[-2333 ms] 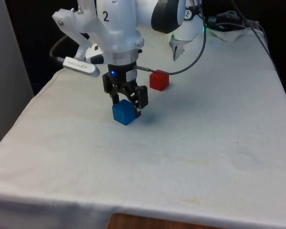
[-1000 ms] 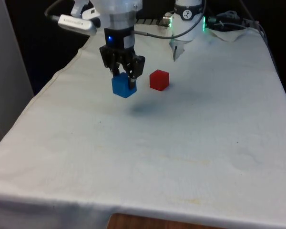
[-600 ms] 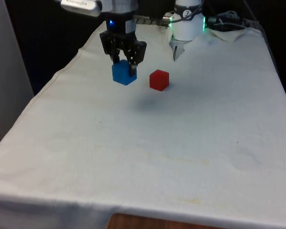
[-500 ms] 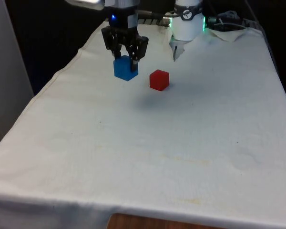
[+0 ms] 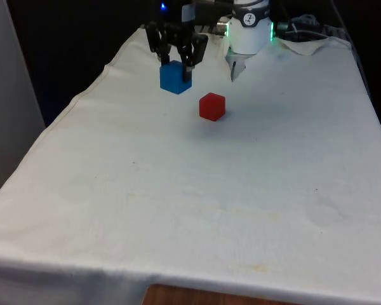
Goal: Stack the two cubes.
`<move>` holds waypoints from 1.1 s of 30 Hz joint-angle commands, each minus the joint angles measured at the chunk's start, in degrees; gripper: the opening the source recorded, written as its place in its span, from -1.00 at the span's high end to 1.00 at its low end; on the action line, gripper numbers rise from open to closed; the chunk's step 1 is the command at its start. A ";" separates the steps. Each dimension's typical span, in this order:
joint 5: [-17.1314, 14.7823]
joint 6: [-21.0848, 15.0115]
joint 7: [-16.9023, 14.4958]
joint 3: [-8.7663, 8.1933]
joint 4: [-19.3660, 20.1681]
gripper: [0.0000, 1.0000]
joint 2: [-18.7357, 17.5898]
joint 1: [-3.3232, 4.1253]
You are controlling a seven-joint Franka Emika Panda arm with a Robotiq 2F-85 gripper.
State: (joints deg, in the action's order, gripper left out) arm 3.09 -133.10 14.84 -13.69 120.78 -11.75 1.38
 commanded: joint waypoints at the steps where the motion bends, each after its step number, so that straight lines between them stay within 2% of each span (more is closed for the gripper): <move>1: 1.09 -1.03 1.20 -0.11 0.97 1.00 0.69 0.40; 10: 3.67 -1.72 4.70 1.55 4.87 1.00 3.61 0.92; 11: 3.90 -1.72 5.04 1.78 5.27 1.00 3.95 0.92; 12: 2.98 -1.15 4.07 1.83 4.41 1.00 3.21 0.57; 14: 4.24 -1.60 5.61 2.23 6.19 1.00 4.76 1.03; 17: 4.98 -1.32 6.76 3.15 7.96 1.00 6.53 1.15; 20: 5.16 -1.15 7.28 3.84 9.22 1.00 7.79 1.20; 21: 4.35 -0.97 6.36 3.84 8.65 1.00 7.22 0.92; 22: 5.16 -1.09 7.51 4.41 10.03 1.00 8.54 1.20; 27: 4.93 -1.15 7.85 5.61 11.86 1.00 9.97 1.15; 28: 4.35 -0.92 7.16 5.56 11.46 1.00 9.63 0.97; 29: 4.81 -1.15 7.85 5.84 12.20 1.00 10.26 1.20; 33: 4.18 -1.49 7.56 6.82 13.87 1.00 11.23 1.09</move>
State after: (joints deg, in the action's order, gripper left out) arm 7.45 -134.01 22.23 -6.88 134.19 -0.86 2.35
